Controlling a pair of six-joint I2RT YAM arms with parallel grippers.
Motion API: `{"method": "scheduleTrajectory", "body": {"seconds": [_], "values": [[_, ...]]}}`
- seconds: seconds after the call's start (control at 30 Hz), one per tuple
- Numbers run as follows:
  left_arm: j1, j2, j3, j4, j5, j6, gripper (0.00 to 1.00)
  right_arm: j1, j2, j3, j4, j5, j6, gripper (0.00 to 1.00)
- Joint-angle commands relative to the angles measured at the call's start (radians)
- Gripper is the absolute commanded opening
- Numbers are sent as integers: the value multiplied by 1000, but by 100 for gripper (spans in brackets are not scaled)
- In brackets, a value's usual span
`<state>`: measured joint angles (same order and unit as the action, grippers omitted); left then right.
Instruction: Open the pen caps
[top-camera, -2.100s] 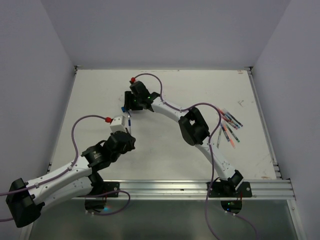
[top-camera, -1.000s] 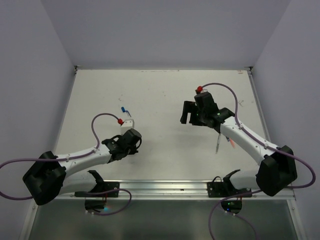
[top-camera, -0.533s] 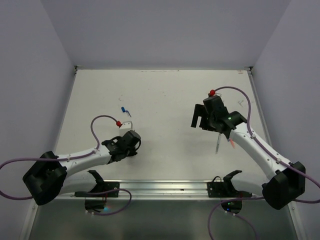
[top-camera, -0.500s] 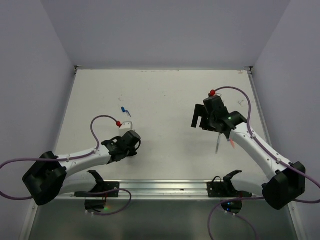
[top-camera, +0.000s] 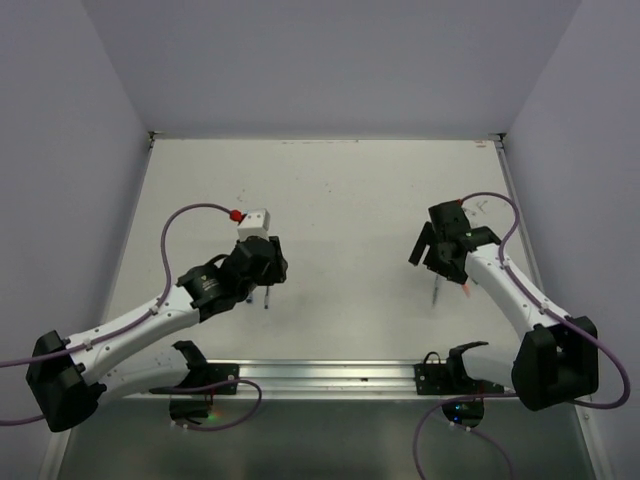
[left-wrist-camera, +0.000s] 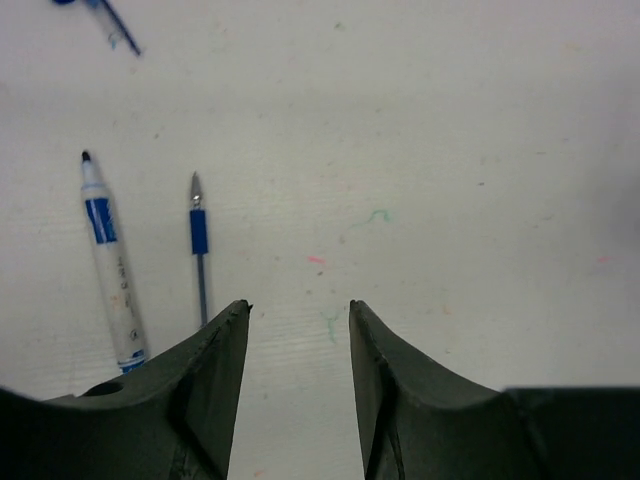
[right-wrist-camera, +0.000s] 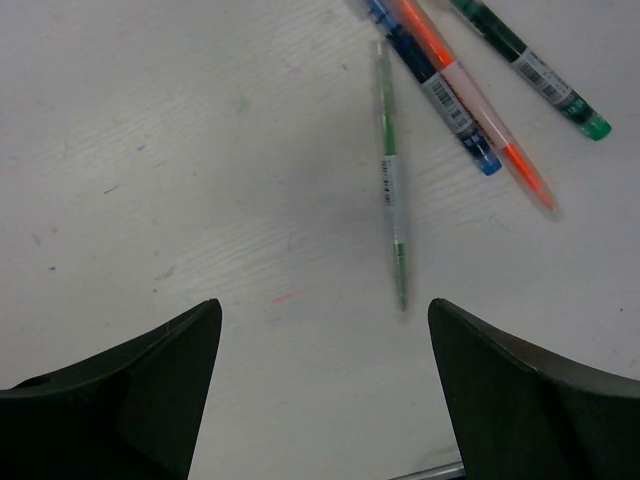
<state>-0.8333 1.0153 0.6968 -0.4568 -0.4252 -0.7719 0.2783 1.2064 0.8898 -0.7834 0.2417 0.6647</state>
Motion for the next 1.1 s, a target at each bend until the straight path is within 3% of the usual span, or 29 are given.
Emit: {"method": "scheduleTrajectory", "body": {"seconds": [0.0,0.3,0.47,0.9,0.93,1.0,1.07], "values": [[-21,-23,82,32,19,97,48,-47,38,-44,7,56,56,87],[-21,-43,7,225,144,184,49,-128,202,-61,159,33,26,66],[-21,-50,1,234,146,197,49,-136,294,-69,219,7,15,40],[-21,-92,-42,247,180,169,50,-136,332,-140,283,-28,-23,39],[-21,-95,-43,244,184,166,50,-136,337,-138,291,-41,-28,35],[-21,-103,-48,244,186,163,50,-136,347,-132,308,-71,-40,12],[-21,-110,-52,242,187,163,49,-130,349,-135,338,-117,-45,0]]}}
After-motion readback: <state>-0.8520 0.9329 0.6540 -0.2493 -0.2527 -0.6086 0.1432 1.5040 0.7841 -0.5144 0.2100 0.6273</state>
